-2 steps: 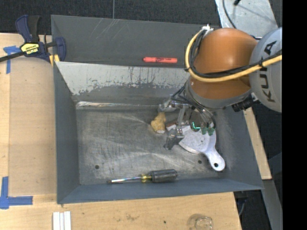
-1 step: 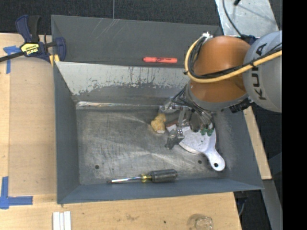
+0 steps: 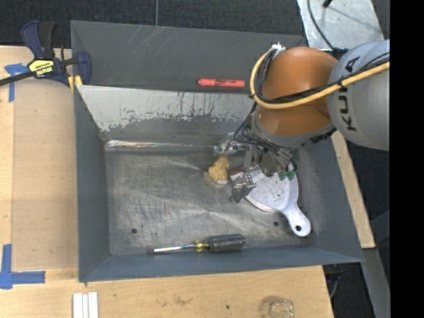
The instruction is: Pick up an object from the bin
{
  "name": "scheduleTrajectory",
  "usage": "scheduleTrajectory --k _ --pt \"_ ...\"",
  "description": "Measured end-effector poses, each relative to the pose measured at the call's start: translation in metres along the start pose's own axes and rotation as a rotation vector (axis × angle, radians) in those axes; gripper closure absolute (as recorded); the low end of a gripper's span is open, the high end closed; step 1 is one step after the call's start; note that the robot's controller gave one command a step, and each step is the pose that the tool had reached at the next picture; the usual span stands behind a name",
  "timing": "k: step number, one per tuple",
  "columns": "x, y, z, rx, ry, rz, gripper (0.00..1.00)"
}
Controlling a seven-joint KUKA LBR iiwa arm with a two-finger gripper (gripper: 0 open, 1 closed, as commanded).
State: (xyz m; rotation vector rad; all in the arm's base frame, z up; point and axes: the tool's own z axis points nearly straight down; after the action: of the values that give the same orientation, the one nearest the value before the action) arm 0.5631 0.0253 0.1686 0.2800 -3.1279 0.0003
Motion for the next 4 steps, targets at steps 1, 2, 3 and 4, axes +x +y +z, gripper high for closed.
scheduleTrajectory --k 1,2,3,4 --pt "-0.025 -0.012 0.029 0.003 -0.017 -0.051 0.00" --pt "-0.033 -0.025 0.072 0.000 -0.004 0.136 0.00" --pt "-0.040 -0.031 0.084 0.000 -0.004 0.108 0.00" --pt "-0.052 -0.049 0.092 -0.003 -0.023 0.119 1.00"
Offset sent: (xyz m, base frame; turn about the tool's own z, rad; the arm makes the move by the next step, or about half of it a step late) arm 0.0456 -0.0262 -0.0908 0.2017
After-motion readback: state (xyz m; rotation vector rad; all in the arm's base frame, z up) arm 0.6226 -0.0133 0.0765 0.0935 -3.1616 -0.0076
